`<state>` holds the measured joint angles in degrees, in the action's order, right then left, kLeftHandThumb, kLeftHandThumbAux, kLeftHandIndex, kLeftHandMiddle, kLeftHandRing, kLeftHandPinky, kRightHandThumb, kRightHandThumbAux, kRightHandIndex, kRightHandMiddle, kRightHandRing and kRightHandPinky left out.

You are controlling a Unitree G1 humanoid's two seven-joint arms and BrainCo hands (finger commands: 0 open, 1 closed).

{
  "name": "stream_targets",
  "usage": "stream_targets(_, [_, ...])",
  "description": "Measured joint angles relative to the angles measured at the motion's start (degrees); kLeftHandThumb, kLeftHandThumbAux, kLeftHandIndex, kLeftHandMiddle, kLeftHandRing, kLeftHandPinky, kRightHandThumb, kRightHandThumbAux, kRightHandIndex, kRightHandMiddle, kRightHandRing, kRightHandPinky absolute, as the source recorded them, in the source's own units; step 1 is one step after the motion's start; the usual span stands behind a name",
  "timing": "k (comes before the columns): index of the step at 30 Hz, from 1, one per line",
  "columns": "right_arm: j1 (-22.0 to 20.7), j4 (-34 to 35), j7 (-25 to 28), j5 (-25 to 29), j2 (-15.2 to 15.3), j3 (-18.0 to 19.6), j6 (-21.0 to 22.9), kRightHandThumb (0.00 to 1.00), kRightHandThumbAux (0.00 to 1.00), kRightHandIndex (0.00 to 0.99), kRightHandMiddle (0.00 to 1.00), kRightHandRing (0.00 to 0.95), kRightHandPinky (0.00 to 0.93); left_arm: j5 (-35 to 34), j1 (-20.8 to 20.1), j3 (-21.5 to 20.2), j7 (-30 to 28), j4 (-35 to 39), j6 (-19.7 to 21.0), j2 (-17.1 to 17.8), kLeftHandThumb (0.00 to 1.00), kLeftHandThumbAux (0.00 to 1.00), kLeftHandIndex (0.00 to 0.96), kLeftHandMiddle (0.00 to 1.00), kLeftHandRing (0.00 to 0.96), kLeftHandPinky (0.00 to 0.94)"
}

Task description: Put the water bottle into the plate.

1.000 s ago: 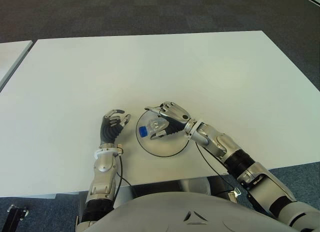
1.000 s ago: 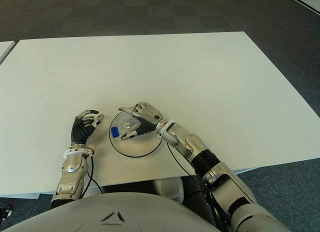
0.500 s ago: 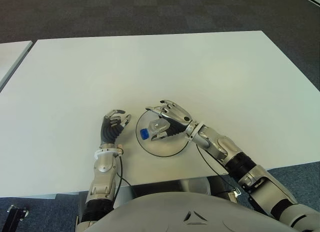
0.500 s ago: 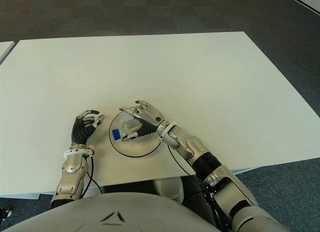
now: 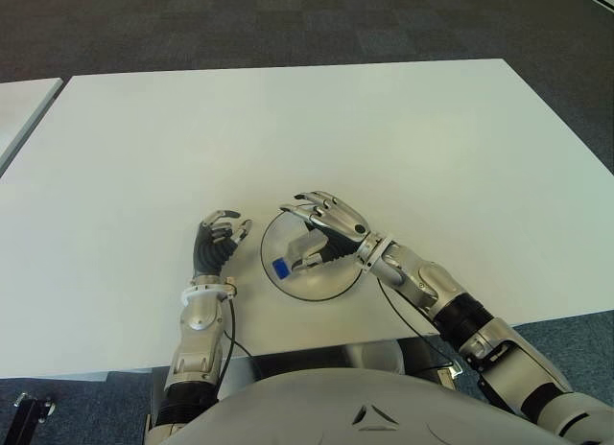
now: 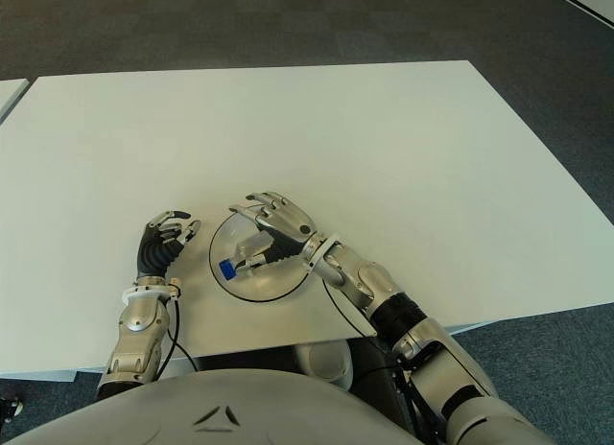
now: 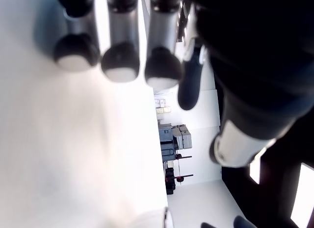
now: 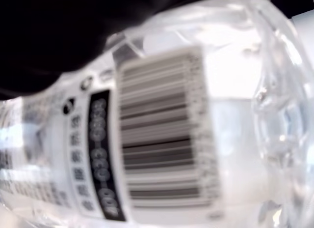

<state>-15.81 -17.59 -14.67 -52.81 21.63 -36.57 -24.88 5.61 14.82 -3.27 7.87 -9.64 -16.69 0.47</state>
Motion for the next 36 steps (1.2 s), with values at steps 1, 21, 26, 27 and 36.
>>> stream_targets(1, [0.0, 0.0, -0.1, 0.0, 0.0, 0.0, -0.1, 0.316, 0.15, 0.0, 0.0, 0.0, 0.0, 0.0, 0.0, 0.0, 0.0, 0.0, 0.0, 0.0, 0.702, 0.723, 0.437, 0.88, 0.891, 0.884])
stream_targets(21, [0.1, 0.1, -4.9, -2.1, 0.8, -0.2, -0.9, 0.251, 0.207, 0.0, 0.0, 0.0, 0.0, -0.1, 0.0, 0.0, 0.0, 0.0, -0.1, 0.1, 0.701, 0.723, 0.437, 0.88, 0.885, 0.873])
stream_targets(26, [0.2, 0.8, -6.0, -3.0, 1.0, -0.2, -0.9, 0.239, 0.212, 0.0, 0.0, 0.0, 0.0, -0.1, 0.0, 0.0, -0.1, -0.1, -0.2, 0.2, 0.702, 0.723, 0.437, 0.881, 0.889, 0.882])
stream_targets(27, [0.2, 0.9, -6.1, -3.1, 1.0, -0.2, -0.9, 0.237, 0.212, 0.0, 0.0, 0.0, 0.0, -0.1, 0.0, 0.0, -0.1, -0.2, -0.3, 0.2, 0.702, 0.723, 0.437, 0.881, 0.89, 0.883])
stream_targets(36, [0.3, 1.2, -9.3, -3.8, 1.0, -0.2, -0.9, 0.215, 0.221, 0.0, 0.0, 0.0, 0.0, -0.5, 0.0, 0.0, -0.1, 0.2, 0.7, 0.2, 0.701, 0.724, 0.437, 0.878, 0.883, 0.873])
